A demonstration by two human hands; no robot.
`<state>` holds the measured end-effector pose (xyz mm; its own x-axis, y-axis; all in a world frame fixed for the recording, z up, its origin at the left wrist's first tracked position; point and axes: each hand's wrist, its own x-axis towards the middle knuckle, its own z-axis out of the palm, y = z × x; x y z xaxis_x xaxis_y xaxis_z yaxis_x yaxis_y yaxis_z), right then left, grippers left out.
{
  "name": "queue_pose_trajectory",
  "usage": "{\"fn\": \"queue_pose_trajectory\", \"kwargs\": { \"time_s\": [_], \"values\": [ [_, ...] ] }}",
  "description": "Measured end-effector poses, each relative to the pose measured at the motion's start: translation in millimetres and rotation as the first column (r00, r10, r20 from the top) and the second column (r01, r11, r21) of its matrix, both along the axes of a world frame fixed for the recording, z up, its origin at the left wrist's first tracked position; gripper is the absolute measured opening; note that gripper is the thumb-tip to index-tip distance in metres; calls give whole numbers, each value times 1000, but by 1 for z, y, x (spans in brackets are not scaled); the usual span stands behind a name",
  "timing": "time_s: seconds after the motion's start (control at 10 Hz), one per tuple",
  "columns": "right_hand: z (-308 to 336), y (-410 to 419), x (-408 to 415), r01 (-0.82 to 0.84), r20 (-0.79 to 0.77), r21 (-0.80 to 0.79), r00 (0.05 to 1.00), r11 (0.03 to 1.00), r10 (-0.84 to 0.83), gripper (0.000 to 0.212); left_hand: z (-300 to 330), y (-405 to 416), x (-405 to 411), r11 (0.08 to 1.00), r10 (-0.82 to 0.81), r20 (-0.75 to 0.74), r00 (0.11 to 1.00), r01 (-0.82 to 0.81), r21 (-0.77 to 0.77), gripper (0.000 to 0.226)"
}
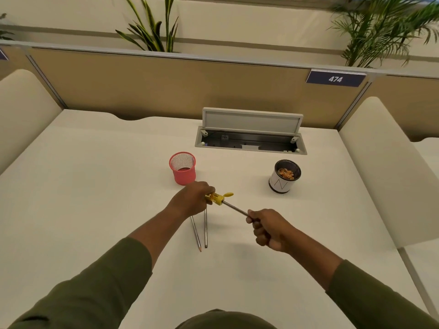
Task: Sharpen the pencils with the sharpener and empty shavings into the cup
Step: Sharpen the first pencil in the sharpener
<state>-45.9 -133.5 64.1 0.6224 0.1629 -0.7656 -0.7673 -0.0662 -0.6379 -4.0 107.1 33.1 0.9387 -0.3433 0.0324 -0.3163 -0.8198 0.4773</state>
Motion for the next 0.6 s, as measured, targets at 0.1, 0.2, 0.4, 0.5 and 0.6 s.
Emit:
{"fn": "queue_pose_trajectory", "kwargs": {
  "time_s": [0.1,0.2,0.4,0.5,0.6],
  "values": [
    [0,-2,-5,-161,339,-367,894,916,293,24,-1,0,-1,1000,-2,-38,999,3,14,20],
    [-14,-11,-9,-69,525,-793,428,606,736,15,-1,3,2,1000,5,-74,997,-6,-10,20],
    [-28,-26,-4,278,352,-887,-107,368,930,25,3,2,4,999,-14,-77,997,12,-30,24],
    [-25,-10,-10,139,547,-836,116,532,829,31,1,2,4,1000,-6,-26,1000,5,-29,21],
    [-7,7,-8,17,391,-259,916,966,89,33,0,2,3,1000,-2,27,1000,3,-26,23]
  ]
}}
